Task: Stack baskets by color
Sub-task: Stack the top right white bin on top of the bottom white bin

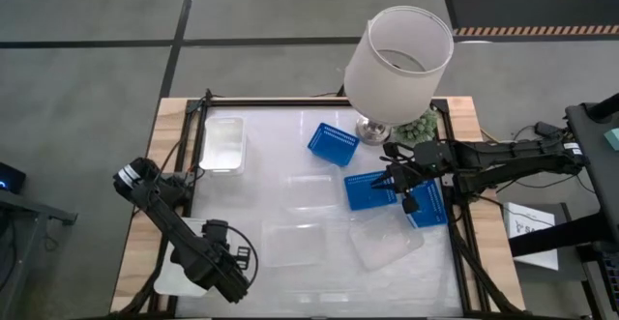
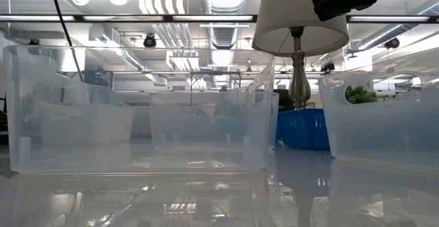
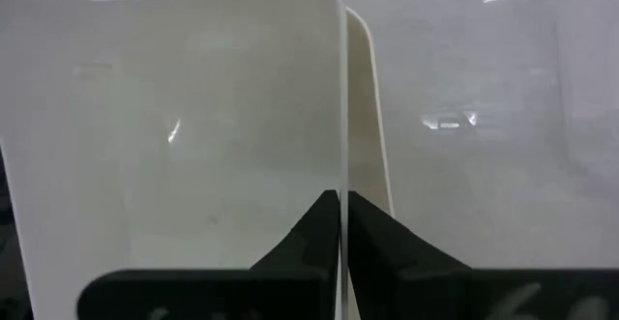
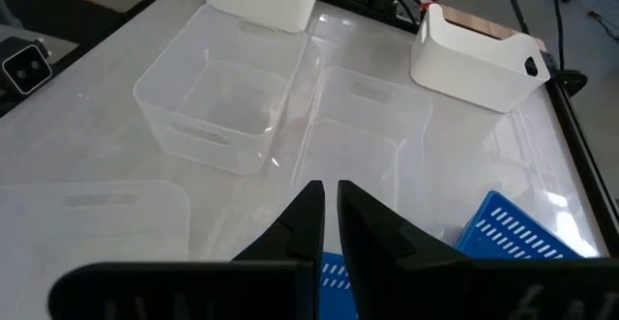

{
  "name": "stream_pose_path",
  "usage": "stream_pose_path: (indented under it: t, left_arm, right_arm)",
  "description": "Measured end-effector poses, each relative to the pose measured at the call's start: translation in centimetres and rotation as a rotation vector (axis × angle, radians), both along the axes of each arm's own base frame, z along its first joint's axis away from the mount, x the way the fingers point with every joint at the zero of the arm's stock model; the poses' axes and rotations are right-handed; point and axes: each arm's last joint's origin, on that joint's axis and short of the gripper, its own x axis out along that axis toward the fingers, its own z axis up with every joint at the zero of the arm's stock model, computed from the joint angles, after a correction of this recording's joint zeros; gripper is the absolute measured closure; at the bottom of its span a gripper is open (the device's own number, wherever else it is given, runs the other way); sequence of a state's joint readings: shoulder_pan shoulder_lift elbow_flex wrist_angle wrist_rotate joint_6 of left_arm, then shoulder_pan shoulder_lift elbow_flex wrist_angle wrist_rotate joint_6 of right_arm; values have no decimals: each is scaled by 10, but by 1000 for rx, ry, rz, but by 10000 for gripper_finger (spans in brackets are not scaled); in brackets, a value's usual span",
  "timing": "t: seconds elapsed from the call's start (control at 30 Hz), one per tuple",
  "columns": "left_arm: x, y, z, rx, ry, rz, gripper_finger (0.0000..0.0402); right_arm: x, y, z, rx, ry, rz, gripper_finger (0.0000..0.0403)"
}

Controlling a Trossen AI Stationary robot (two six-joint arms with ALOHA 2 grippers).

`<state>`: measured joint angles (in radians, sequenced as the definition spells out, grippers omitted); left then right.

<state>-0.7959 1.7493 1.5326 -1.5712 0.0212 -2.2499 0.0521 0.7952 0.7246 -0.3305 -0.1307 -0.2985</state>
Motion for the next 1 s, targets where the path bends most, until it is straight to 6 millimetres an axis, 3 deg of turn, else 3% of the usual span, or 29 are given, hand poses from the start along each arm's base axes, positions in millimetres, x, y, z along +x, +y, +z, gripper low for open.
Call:
stream_pose_path:
  t: [0.47,1.0]
  left_arm:
    - [0,0,0,1,0,3,397]
    - [3,-3,6,-21,-39,-7,264]
  right_arm:
    - [0,0,0,1,1,-1,376]
    - [0,0,0,2,4,-1,376]
